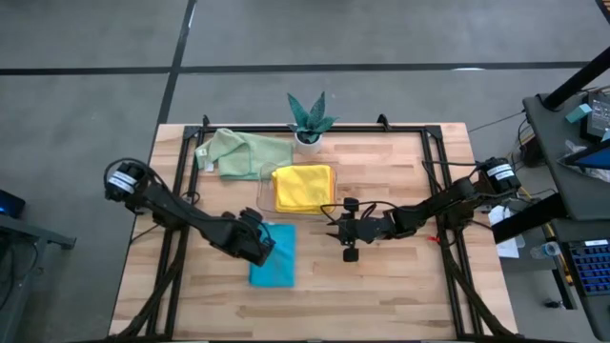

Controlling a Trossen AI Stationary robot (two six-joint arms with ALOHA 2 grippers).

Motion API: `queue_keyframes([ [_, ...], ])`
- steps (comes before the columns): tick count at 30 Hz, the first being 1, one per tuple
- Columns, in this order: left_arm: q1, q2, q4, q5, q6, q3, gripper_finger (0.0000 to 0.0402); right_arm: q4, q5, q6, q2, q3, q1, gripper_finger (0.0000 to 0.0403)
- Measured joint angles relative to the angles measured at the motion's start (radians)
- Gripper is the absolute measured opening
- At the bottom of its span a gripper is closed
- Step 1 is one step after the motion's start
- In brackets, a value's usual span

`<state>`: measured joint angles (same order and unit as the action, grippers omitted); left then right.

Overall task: Fold microfiber towels
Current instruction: Fold the blue microfiber towel, then put the blue folded microfiber towel into the transparent bin

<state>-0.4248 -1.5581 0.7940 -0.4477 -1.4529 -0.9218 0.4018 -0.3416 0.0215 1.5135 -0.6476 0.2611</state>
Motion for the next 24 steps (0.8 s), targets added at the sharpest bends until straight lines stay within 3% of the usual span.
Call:
queue_keyframes([
  [13, 0.0, -0.049, -0.002, -0.056, 0.019, 0.013, 0.0007, 0.0, 0.0, -0.002, 0.0, 0.0, 0.0, 0.0118],
  [17, 0.0, -0.049, 0.0, -0.04, 0.02, 0.013, 0.0047, 0.0, 0.0, -0.002, 0.0, 0.0, 0.0, 0.0118],
  [24, -0.001, -0.008, 0.037, 0.123, 0.022, 0.004, 0.0132, -0.001, 0.0, -0.002, 0.0, 0.0, 0.0, 0.0118],
])
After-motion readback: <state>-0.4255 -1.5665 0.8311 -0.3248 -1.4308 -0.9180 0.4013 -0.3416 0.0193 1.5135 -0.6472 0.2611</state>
